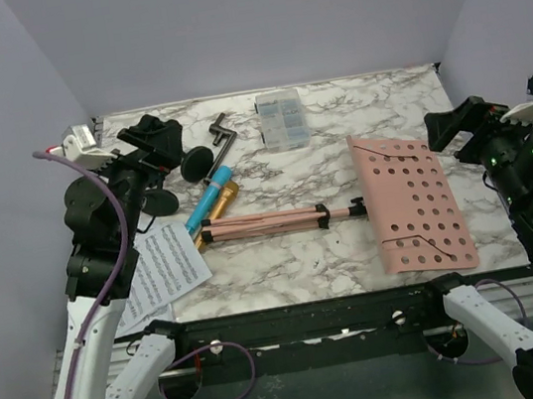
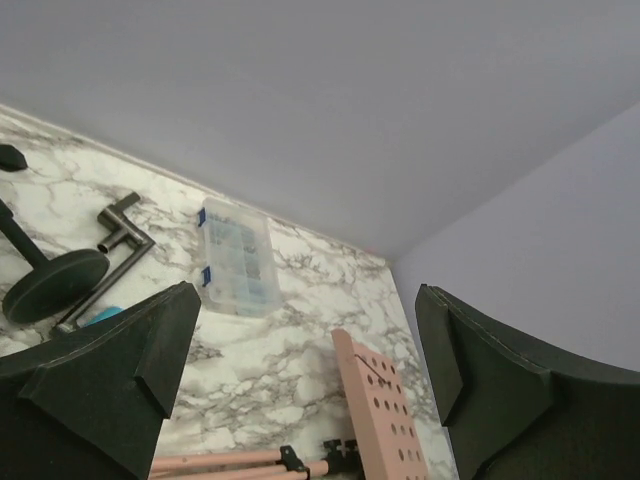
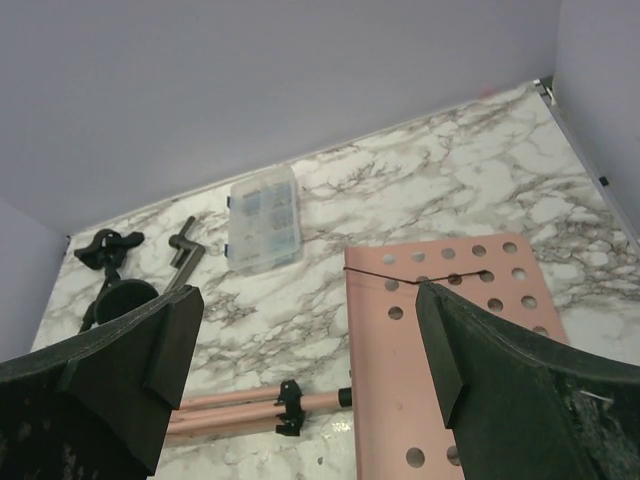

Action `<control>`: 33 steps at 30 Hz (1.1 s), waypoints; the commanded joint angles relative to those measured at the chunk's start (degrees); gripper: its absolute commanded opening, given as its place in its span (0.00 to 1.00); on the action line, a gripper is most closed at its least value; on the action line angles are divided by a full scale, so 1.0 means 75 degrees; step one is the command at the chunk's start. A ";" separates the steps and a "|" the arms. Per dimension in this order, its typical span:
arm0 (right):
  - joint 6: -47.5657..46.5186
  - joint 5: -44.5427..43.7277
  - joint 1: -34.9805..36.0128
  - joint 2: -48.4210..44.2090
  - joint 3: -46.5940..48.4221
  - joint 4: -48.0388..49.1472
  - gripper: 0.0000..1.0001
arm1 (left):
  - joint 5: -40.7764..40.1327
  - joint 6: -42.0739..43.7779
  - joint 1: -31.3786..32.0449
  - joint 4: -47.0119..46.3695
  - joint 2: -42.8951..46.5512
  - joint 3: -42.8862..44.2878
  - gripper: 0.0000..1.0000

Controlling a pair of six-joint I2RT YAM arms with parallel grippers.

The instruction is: Set up the instrument practice props

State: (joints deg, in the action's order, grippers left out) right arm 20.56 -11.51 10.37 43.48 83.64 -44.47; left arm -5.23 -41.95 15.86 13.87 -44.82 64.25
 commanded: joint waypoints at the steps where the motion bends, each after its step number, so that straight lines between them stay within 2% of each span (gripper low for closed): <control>1: 0.0216 -0.0276 -0.0045 0.0127 -0.0429 -0.0321 1.00 | 0.1383 0.0064 -0.0034 0.0260 -0.0514 0.0139 0.99; 6: 0.0278 0.0011 -0.0047 0.0050 -0.0803 -0.0346 1.00 | 0.3065 -0.0047 -0.0040 0.0261 -0.1426 0.0203 0.99; 12: 0.0229 0.1257 -0.0046 -0.0276 -0.1469 -0.0114 1.00 | 0.6398 -0.0219 0.0112 0.0227 -0.3189 0.0279 0.99; 14: 0.0316 0.1659 -0.0048 -0.0454 -0.1692 -0.0021 1.00 | 0.6714 -0.0161 0.0443 0.0234 -0.3621 0.0186 0.99; 18: 0.0363 0.2121 -0.0047 -0.0571 -0.1893 -0.0203 1.00 | 0.5454 0.0642 0.1801 0.0322 -0.3927 -0.0064 0.99; 21: 0.0261 0.2403 -0.0048 -0.0592 -0.1887 -0.0331 1.00 | 0.3307 0.2092 0.3320 0.1110 -0.4313 0.0471 0.99; 23: 0.0212 0.2532 -0.0048 -0.0617 -0.1828 -0.0407 1.00 | 0.2289 0.2936 0.4176 0.1326 -0.4692 0.0773 0.99; 28: 0.0195 0.2626 -0.0053 -0.0825 -0.1627 -0.0510 1.00 | 0.0780 0.4361 0.5081 0.1682 -0.6152 0.1488 0.99; 33: 0.0234 0.2771 -0.0048 -0.1037 -0.1640 -0.0548 1.00 | 0.0160 0.4810 0.5118 0.2529 -0.7783 0.2589 0.99</control>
State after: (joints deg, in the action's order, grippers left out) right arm 22.50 6.66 10.37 37.08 70.15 -46.65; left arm 5.91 -13.13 54.46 25.47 -95.20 78.85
